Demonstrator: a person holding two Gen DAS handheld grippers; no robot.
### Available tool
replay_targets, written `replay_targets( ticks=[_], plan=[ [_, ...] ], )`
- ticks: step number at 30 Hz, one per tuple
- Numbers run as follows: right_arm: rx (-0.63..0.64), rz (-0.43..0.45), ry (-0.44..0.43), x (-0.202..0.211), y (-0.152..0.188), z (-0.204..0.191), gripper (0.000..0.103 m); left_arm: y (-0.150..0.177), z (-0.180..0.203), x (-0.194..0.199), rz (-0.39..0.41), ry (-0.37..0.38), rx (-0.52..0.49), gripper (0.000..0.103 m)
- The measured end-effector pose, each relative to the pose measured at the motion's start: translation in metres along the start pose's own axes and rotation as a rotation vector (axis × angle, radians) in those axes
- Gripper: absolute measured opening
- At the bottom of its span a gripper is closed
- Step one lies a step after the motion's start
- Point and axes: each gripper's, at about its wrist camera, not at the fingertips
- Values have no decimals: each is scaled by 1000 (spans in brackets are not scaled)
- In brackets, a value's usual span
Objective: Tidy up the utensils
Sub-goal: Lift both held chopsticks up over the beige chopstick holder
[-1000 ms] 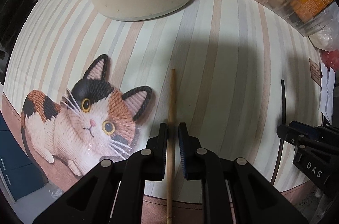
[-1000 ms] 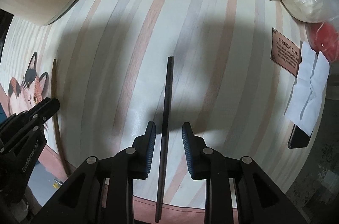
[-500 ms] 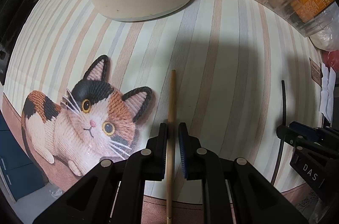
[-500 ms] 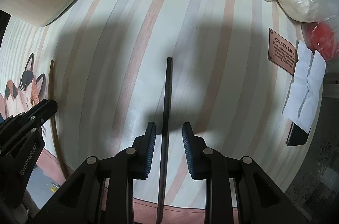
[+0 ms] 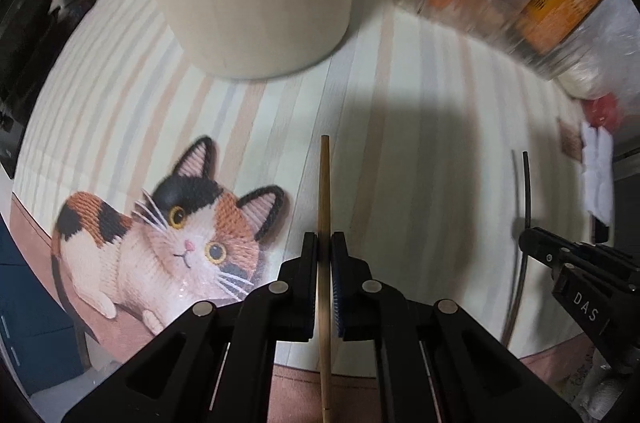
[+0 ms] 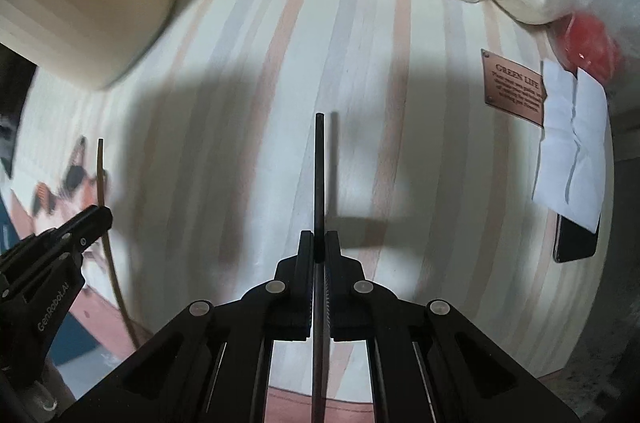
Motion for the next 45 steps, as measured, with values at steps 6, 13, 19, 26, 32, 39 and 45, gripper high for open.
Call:
replay_targets(
  ticks=[6, 13, 19, 26, 32, 39, 45],
  plan=[
    [-15, 127, -43, 41, 12, 2, 5, 4, 1, 44, 84, 53, -2, 4],
    [-3, 281, -63, 90, 16, -3, 5, 2, -6, 88, 189, 82, -5, 4],
    [5, 433, -87, 141, -1, -5, 5, -19, -2, 138, 326, 129, 7, 4],
    [15, 662, -122, 226, -49, -10, 5, -64, 3, 220, 507, 195, 23, 4],
    [47, 792, -148, 294, -105, -25, 4, -119, -7, 288, 660, 184, 32, 4],
    [70, 823, -178, 319, -178, -55, 4, -186, -24, 303, 698, 150, 59, 4],
    [109, 789, -181, 305, -211, -86, 4, -221, -33, 277, 659, 150, 88, 4]
  ],
)
Point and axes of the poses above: each gripper's, at about its wrist camera, not at the fingertips, and x roughly against the way its jaws point, z to its right, y to its underside, and after that the axes turned 8 degrees about x, right-handed
